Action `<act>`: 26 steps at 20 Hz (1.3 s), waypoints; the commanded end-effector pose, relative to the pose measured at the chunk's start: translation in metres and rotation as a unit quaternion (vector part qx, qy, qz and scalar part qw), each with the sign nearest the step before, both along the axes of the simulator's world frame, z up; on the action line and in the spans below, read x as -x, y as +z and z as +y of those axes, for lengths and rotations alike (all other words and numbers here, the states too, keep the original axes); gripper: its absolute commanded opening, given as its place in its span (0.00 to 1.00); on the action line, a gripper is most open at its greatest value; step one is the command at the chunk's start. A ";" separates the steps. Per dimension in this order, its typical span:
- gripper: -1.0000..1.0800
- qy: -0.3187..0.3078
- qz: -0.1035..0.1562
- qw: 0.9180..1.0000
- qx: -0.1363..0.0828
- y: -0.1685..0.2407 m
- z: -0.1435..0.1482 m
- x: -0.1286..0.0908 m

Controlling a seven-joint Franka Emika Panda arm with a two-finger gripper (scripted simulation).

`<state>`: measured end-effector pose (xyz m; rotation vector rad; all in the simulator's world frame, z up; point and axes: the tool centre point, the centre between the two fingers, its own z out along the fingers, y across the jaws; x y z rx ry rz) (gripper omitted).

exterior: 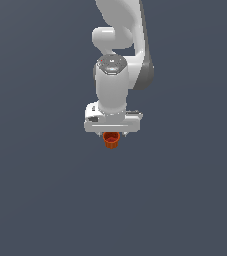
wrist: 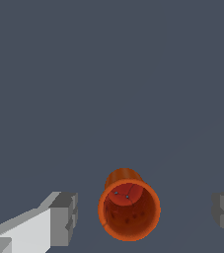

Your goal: Pick up the object and move it to a goal position.

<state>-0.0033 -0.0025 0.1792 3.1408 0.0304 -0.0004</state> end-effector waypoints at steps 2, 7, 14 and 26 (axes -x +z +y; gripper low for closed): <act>0.62 0.000 0.000 1.000 0.000 0.000 -0.001 0.000; 0.62 0.005 -0.003 1.000 0.004 0.006 -0.007 -0.003; 0.62 0.013 0.002 1.000 0.007 0.003 -0.005 -0.001; 0.62 0.145 0.071 0.985 0.060 -0.036 0.016 0.032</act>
